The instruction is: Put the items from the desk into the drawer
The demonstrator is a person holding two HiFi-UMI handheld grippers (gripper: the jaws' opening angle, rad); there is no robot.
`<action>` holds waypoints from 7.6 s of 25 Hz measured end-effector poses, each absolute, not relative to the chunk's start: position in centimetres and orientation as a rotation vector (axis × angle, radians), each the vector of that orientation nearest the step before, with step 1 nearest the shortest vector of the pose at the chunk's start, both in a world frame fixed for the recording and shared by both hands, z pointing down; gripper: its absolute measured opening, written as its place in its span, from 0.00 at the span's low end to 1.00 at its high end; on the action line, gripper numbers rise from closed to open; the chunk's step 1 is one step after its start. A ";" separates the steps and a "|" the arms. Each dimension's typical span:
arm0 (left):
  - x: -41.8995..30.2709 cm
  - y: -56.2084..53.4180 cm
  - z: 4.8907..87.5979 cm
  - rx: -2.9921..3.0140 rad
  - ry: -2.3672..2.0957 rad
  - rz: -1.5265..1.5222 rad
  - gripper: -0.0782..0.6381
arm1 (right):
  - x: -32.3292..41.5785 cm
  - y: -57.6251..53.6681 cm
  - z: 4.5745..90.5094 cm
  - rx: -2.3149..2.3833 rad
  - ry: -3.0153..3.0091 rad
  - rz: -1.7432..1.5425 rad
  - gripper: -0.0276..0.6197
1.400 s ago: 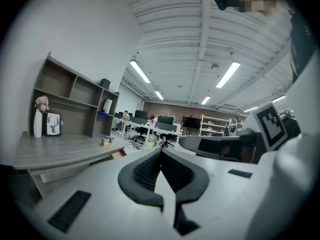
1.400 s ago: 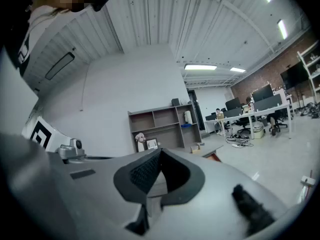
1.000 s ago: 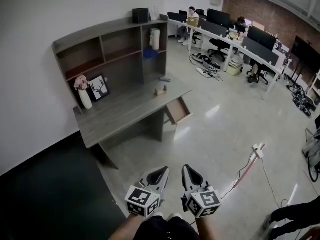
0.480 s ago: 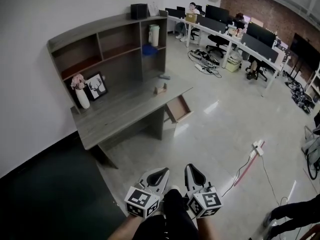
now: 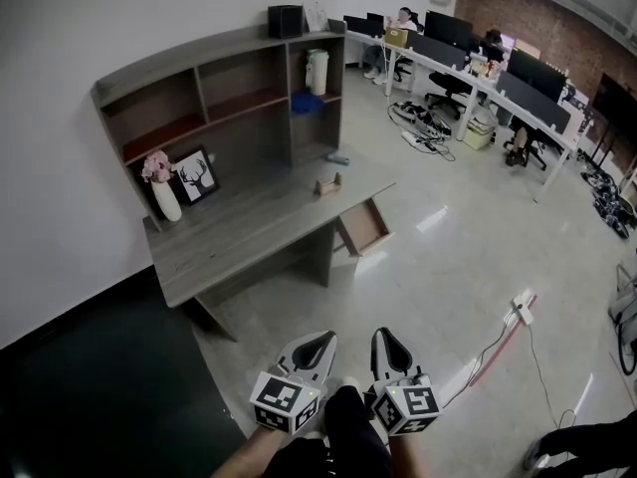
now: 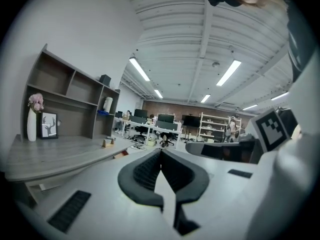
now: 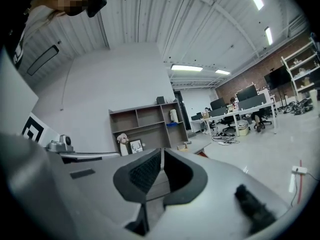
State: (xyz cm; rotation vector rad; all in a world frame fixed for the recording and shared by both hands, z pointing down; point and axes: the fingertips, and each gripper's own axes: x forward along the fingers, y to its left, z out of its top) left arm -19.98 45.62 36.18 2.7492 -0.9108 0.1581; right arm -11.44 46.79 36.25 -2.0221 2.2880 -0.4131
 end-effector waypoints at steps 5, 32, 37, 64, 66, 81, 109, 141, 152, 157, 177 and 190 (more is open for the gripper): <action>-18.0 42.4 36.0 2.750 -0.945 0.160 0.12 | -9.3 43.2 35.9 -1.999 2.293 -0.403 0.06; -9.2 29.7 36.7 2.704 -1.000 0.134 0.12 | -2.6 30.1 36.1 -1.895 2.462 -0.363 0.06; -8.6 27.1 37.0 2.681 -1.047 0.118 0.12 | -1.2 28.1 36.0 -1.887 2.460 -0.352 0.06; -7.2 24.6 38.0 2.645 -1.095 0.101 0.12 | -0.5 25.4 37.9 -1.841 2.456 -0.415 0.06; -7.3 24.3 38.1 2.643 -1.101 0.102 0.12 | -0.7 25.1 37.8 -1.828 2.472 -0.417 0.06; -6.8 18.3 39.0 2.610 -1.122 0.118 0.12 | 0.3 18.8 38.7 -1.822 2.495 -0.442 0.06; -7.4 -1.1 40.9 2.516 -1.117 0.139 0.12 | 1.1 -0.3 40.5 -1.868 2.491 -0.576 0.06; -6.3 -14.4 46.9 2.431 -1.034 0.195 0.12 | 0.9 -14.8 46.5 -1.866 2.627 -0.706 0.27; -5.8 -16.0 50.4 2.430 -1.072 0.246 0.12 | -0.1 -17.2 52.4 -1.871 2.827 -0.734 0.29; -5.4 -16.6 51.6 2.415 -1.146 0.269 0.12 | -0.3 -18.0 54.9 -1.821 2.862 -0.810 0.28; -6.0 -16.8 53.5 2.351 -1.183 0.263 0.12 | -1.7 -19.2 60.2 -1.854 2.874 -0.940 0.16; -6.0 -15.7 52.8 2.376 -1.154 0.254 0.12 | -1.3 -18.4 59.2 -1.908 2.787 -0.942 0.15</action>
